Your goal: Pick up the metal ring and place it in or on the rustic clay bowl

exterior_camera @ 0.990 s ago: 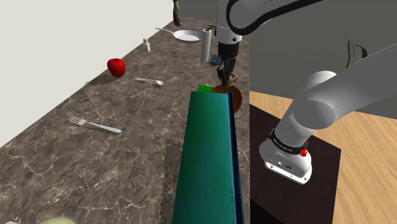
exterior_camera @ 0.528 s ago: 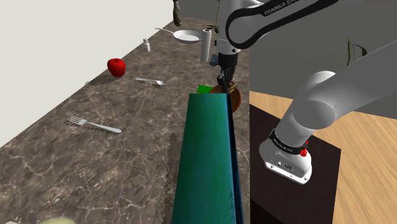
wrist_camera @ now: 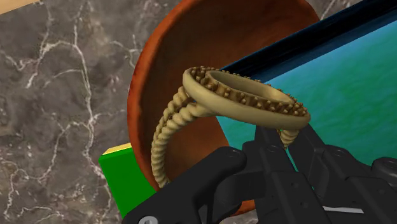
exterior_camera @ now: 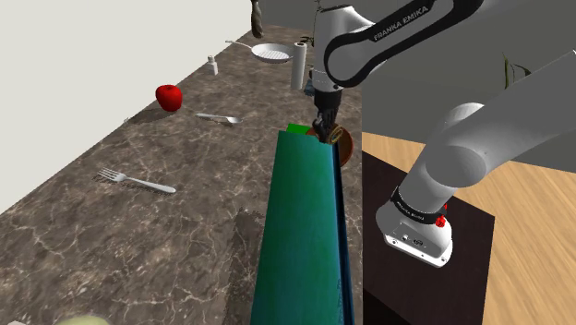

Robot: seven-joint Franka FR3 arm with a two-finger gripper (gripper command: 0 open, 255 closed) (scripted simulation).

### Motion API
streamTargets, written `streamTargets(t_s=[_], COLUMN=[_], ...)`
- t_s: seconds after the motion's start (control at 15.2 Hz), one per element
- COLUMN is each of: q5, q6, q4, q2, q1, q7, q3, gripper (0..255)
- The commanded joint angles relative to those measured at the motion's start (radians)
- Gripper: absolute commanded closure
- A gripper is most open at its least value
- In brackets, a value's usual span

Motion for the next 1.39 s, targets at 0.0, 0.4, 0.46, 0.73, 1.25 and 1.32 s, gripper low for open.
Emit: streamTargets(t_s=[0.0,0.4,0.46,0.73,1.25,1.32], q5=[-0.001,-0.001,-0.001,-0.001,0.0,0.0], q6=[0.005,0.005,0.003,0.005,-0.152,-0.152], q4=[-0.004,-0.004,-0.003,-0.004,0.087,0.087], q2=[0.006,0.007,0.006,0.006,-0.059,-0.059], q1=[-0.002,-0.003,-0.003,-0.003,-0.002,-0.002], q7=[-0.001,-0.001,-0.001,-0.001,-0.002,-0.002], q3=[-0.001,-0.001,0.0,0.0,0.0,0.0], gripper=[255,0,0,0,0,0])
